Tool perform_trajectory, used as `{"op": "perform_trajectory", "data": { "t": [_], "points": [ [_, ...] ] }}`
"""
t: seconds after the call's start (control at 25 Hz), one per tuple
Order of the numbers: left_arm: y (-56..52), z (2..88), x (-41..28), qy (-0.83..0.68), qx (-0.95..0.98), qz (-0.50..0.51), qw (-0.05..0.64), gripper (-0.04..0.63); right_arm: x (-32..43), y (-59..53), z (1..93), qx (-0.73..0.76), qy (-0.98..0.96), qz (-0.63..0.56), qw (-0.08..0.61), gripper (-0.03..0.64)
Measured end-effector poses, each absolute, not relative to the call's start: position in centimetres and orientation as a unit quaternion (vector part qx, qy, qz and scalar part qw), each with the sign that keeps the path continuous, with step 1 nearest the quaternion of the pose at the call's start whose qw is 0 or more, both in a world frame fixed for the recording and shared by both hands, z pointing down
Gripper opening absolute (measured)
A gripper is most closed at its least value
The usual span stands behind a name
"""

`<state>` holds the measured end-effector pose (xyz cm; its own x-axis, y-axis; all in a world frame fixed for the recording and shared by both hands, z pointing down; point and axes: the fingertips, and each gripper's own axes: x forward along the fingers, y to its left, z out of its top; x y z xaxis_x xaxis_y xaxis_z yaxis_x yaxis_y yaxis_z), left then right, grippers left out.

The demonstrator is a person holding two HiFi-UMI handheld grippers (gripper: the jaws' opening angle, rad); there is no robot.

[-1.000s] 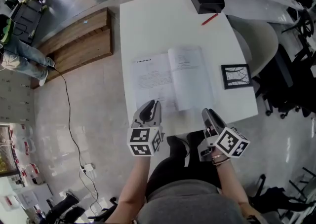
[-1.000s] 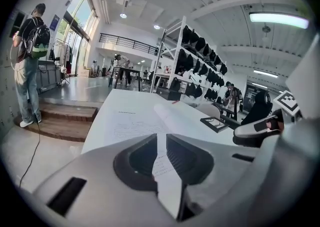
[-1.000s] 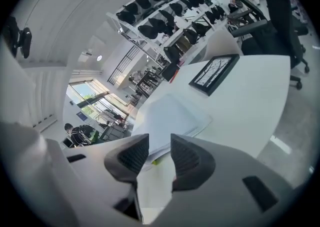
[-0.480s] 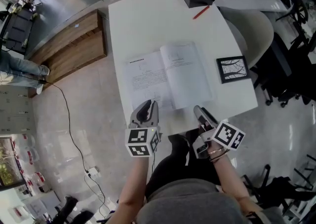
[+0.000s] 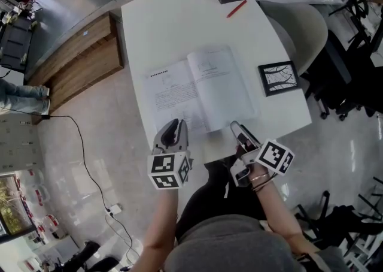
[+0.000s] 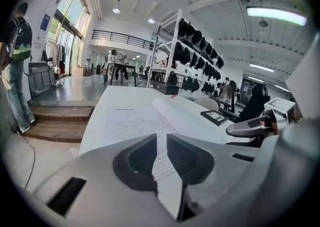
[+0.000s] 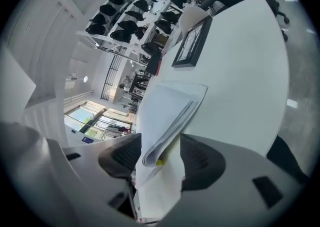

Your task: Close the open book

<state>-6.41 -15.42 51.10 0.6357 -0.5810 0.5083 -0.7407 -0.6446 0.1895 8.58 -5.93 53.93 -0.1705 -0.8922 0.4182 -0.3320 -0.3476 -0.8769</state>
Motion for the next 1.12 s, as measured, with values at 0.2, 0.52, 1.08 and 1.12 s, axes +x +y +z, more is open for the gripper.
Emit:
{"op": "perform_trajectory", "data": {
  "t": [0.2,0.52,1.08,1.12],
  "points": [
    [-15.2,51.2,-5.8,-0.364,0.886,0.209,0.197,0.052,8.7,-6.2,54.0,-0.590,0.501,-0.577,0.260,0.247],
    [-15.3,51.3,-5.7,-0.366,0.884,0.209,0.200,0.051,8.3,-6.1,55.1,-0.584,0.476,-0.604,0.260,0.261],
    [-15.5,52.1,-6.3,-0.378,0.876,0.216,0.207,0.051,9.2,-7.7,55.1,-0.576,0.477,-0.595,0.294,0.242],
    [-15.5,52.1,-6.3,-0.378,0.876,0.218,0.207,0.052,9.1,-7.8,55.0,-0.576,0.479,-0.593,0.295,0.231]
  ]
}}
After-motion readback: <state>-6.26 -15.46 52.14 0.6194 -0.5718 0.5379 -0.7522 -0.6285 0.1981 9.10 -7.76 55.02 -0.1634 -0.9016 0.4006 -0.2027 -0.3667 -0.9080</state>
